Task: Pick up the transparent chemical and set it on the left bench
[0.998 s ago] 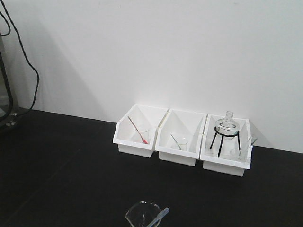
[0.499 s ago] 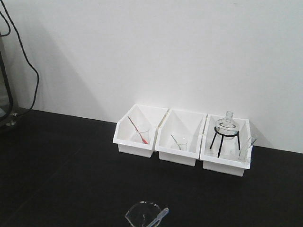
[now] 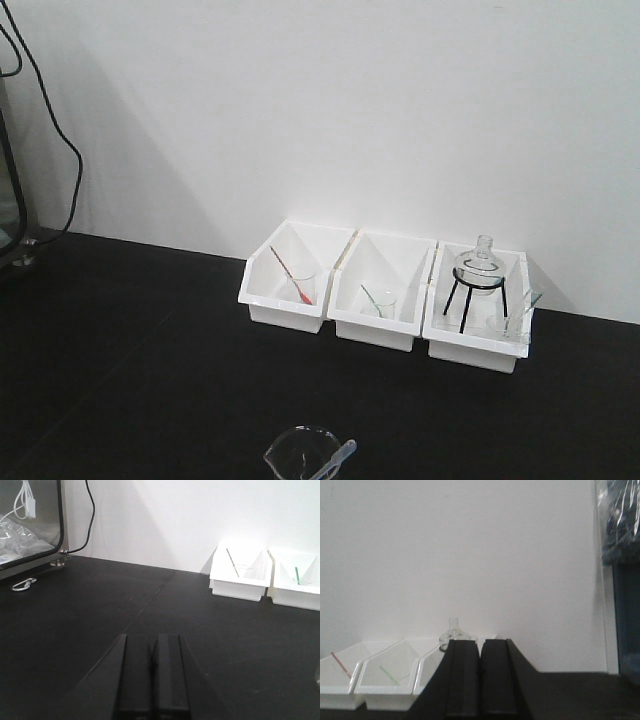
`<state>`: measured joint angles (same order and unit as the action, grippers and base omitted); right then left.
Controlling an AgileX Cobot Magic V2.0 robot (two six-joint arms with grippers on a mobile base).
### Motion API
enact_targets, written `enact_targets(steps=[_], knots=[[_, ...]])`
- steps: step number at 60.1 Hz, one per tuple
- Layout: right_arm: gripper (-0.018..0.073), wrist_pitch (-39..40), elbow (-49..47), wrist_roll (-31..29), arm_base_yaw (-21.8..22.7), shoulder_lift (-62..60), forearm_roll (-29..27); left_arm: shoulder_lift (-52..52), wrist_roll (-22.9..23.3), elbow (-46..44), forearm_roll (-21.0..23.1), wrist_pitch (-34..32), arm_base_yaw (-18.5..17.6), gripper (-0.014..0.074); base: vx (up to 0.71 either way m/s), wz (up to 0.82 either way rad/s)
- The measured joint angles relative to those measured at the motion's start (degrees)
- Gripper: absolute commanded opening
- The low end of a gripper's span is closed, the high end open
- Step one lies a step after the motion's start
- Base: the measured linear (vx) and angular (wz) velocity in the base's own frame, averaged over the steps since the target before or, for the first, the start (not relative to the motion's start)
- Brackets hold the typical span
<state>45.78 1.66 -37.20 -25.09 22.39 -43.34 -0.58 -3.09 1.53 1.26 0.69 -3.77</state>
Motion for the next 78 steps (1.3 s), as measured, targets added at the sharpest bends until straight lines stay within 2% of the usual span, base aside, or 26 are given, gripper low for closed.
enact_targets(steps=[7, 13, 17, 23, 30, 35, 38, 45, 52, 78], knots=[[-0.0007, 1.65, 0.00, -0.23, 0.00, -3.38, 1.04, 0.00, 0.00, 0.00, 0.00, 0.00, 0.00, -0.0003, 0.00, 0.00], [-0.0005, 1.69, 0.00, 4.87, 0.73, -3.92, 6.04, 0.00, 0.00, 0.00, 0.00, 0.00, 0.00, -0.0003, 0.00, 0.00], [-0.0004, -0.93, 0.00, 8.66, 3.09, -3.92, 10.19, 0.00, 0.00, 0.00, 0.00, 0.00, 0.00, -0.0003, 0.00, 0.00], [-0.0004, -9.08, 0.00, 15.39, 10.42, -3.98, 18.90, 0.00, 0.00, 0.00, 0.00, 0.00, 0.00, -0.0003, 0.00, 0.00], [-0.0004, -21.86, 0.00, 27.18, 20.03, -6.98, 34.18, 0.00, 0.00, 0.00, 0.00, 0.00, 0.00, -0.0003, 0.00, 0.00], [-0.0004, -31.26, 0.00, 35.01, 24.26, -12.36, 43.34, 0.00, 0.00, 0.00, 0.00, 0.00, 0.00, -0.0003, 0.00, 0.00], [-0.0004, -37.99, 0.00, 38.63, 26.24, -16.43, 46.08, 0.00, 0.00, 0.00, 0.00, 0.00, 0.00, -0.0003, 0.00, 0.00], [-0.0004, -49.69, 0.00, 42.01, 29.44, -22.60, 48.53, 0.00, 0.00, 0.00, 0.00, 0.00, 0.00, -0.0003, 0.00, 0.00], [-0.0004, -55.31, 0.18, 41.95, 30.40, -22.91, 48.75, 0.00, 0.00, 0.00, 0.00, 0.00, 0.00, -0.0003, 0.00, 0.00], [-0.0004, -56.60, 0.18, 41.95, 30.40, -22.91, 48.77, 0.00, 0.00, 0.00, 0.00, 0.00, 0.00, -0.0003, 0.00, 0.00]])
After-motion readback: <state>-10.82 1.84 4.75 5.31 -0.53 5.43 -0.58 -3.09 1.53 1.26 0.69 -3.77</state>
